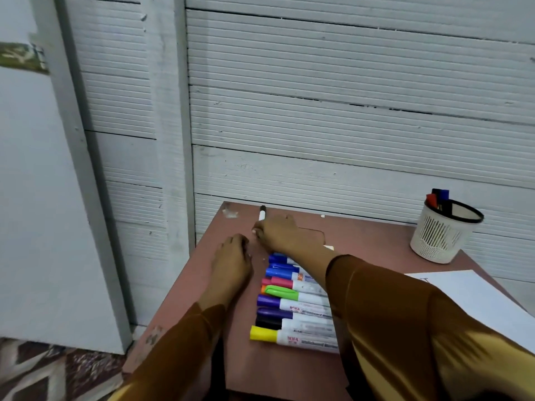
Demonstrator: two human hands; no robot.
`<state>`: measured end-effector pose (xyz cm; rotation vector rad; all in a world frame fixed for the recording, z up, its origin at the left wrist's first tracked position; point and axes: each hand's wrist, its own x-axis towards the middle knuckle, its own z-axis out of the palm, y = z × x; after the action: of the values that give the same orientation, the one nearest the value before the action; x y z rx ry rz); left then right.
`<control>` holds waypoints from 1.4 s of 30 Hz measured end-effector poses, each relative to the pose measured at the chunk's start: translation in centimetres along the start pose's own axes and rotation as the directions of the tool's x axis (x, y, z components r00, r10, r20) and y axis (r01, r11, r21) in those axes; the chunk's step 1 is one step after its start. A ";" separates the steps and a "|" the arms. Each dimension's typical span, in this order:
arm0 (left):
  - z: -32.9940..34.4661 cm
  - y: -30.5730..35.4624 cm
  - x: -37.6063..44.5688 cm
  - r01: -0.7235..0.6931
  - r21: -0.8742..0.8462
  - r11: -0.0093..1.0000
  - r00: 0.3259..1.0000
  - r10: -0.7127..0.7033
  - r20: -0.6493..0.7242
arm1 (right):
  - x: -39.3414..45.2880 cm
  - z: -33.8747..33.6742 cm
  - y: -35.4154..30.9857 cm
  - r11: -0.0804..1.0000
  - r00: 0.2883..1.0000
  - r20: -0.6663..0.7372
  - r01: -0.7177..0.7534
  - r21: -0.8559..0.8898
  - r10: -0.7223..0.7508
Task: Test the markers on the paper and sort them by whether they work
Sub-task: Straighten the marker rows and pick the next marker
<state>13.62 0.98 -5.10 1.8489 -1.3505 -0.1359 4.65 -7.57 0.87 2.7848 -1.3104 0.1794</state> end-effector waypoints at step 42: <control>5.8 20.8 -6.9 -0.471 0.104 0.876 0.877 0.452 0.164 | -22.5 -6.7 19.0 -0.224 0.865 -0.094 0.230 0.947 0.493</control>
<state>-7.76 1.83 2.39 1.5932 -1.9049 0.0902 -24.73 -1.80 4.69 2.6267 -1.6142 3.1418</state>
